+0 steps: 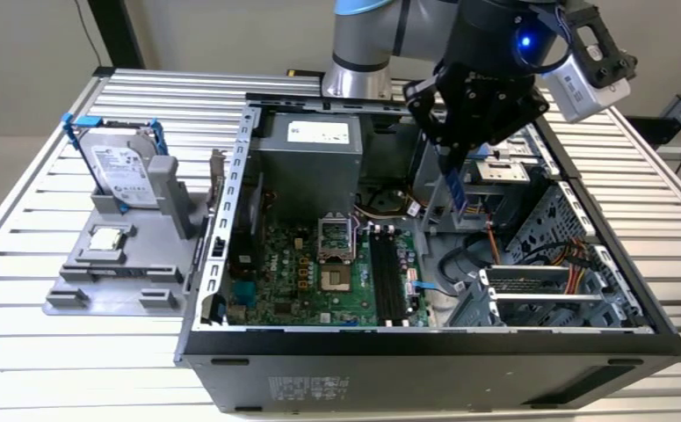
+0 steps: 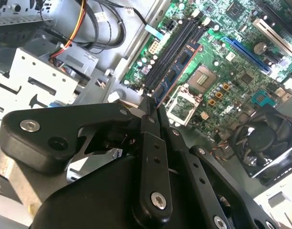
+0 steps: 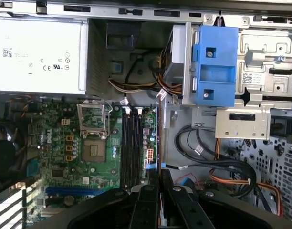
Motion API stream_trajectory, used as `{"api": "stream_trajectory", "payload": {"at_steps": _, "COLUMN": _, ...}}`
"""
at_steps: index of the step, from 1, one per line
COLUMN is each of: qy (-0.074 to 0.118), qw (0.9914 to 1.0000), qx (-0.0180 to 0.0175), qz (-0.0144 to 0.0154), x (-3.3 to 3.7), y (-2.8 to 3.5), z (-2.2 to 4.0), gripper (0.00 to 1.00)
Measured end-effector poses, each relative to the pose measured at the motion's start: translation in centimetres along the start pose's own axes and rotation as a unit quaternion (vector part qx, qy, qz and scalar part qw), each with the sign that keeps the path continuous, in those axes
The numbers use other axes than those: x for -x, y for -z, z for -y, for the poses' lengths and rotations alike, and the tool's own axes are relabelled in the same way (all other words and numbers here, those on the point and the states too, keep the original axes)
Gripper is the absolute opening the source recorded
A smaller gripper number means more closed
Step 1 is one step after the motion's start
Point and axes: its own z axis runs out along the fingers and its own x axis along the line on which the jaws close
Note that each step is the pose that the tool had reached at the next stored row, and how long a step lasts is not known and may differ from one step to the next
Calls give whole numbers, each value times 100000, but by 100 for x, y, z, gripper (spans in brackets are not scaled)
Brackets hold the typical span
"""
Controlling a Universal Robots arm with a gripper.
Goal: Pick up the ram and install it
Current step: 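Insert the ram into the slot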
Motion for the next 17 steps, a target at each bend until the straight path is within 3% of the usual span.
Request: {"api": "stream_trajectory", "payload": {"at_steps": 17, "qy": 0, "qw": 100000, "qx": 16, "qz": 3, "x": -1, "y": -51, "z": 1, "gripper": 0}}
